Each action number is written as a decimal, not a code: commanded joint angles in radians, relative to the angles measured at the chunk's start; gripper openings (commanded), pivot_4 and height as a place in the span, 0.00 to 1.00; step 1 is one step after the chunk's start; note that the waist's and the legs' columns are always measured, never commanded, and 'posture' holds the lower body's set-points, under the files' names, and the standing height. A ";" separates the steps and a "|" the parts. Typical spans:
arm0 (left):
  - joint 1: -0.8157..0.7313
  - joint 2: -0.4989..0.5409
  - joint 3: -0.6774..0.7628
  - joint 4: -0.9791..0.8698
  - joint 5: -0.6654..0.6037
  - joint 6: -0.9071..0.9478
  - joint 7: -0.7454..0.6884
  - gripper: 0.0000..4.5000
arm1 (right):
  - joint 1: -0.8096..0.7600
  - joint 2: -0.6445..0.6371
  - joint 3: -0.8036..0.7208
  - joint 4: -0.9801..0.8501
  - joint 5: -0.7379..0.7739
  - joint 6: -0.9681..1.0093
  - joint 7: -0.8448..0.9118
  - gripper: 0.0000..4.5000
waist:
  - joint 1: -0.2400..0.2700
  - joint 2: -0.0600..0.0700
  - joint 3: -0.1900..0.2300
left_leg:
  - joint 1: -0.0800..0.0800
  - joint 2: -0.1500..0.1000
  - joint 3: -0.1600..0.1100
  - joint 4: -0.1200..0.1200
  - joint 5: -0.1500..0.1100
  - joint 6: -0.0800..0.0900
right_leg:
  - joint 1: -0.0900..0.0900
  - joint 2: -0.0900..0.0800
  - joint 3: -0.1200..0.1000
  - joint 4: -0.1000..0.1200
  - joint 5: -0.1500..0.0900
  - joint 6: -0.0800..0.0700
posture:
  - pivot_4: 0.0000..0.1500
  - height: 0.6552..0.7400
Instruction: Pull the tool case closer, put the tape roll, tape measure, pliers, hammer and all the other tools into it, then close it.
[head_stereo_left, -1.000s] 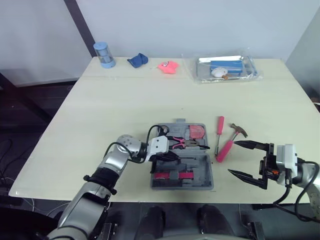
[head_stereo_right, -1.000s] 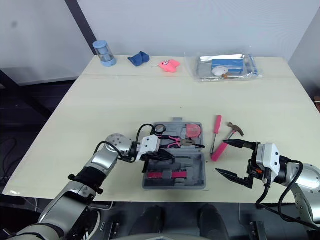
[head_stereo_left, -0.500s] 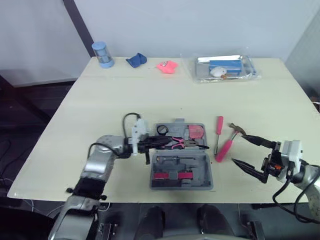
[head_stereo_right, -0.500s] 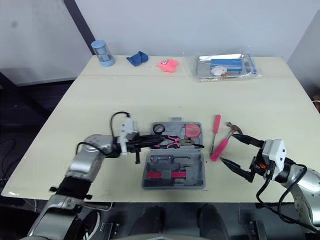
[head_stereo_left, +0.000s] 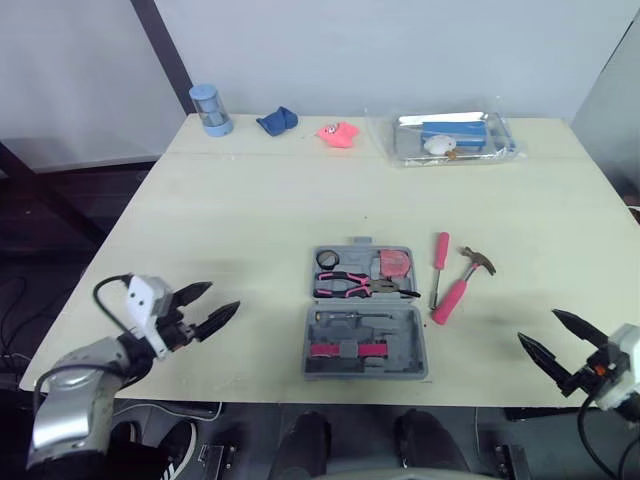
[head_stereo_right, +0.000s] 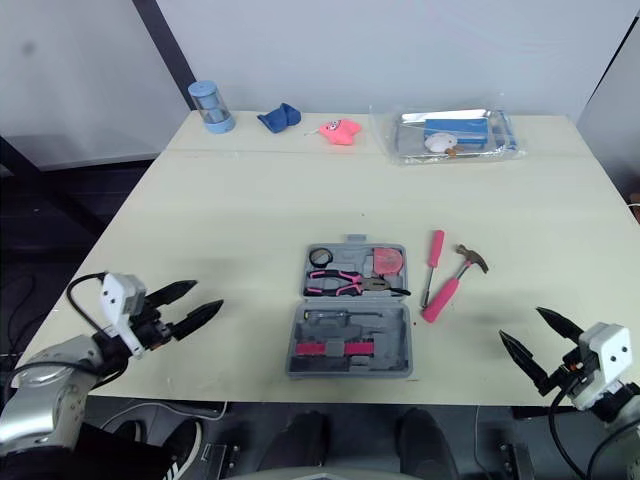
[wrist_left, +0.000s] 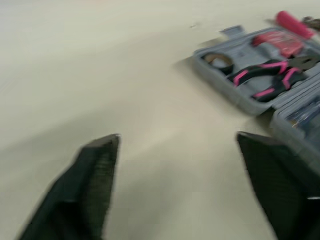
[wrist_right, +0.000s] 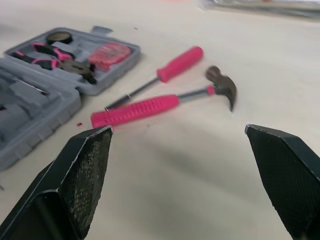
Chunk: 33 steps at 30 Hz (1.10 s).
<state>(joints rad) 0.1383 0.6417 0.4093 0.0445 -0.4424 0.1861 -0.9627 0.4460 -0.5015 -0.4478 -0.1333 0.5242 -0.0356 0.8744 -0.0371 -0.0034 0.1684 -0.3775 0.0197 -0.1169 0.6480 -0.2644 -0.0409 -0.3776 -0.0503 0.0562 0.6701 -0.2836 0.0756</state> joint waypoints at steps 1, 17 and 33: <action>0.058 -0.010 0.067 -0.044 -0.028 -0.023 0.027 0.99 | 0.059 0.020 -0.066 -0.001 0.003 -0.047 -0.016 1.00 | 0.000 0.000 0.000 | 0.000 0.000 0.000 0.000 0.000 0.000 | 0.000 0.000 0.000 0.000 0.000 0.000 | 1.00 1.00; 0.197 -0.046 0.113 0.010 -0.033 -0.088 0.055 0.99 | 0.159 0.065 -0.145 0.106 -0.004 -0.133 -0.022 1.00 | -0.002 -0.001 -0.001 | 0.000 0.001 0.002 -0.001 0.000 0.000 | 0.000 0.000 0.002 -0.003 0.000 0.000 | 1.00 1.00; 0.035 0.008 0.002 -0.197 -0.099 0.020 0.010 0.99 | -0.065 -0.015 0.013 -0.104 -0.031 0.067 -0.113 1.00 | -0.003 0.000 -0.001 | 0.000 0.001 0.002 -0.001 0.000 0.000 | 0.000 0.000 0.002 -0.003 0.000 0.000 | 1.00 1.00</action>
<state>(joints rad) 0.1848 0.6326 0.4188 -0.0899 -0.5154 0.1975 -0.9388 0.3992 -0.5027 -0.4468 -0.1832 0.4973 0.0107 0.7788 -0.0404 -0.0037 0.1678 -0.3773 0.0204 -0.1144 0.6471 -0.2645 -0.0410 -0.3775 -0.0501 0.0581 0.6672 -0.2834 0.0758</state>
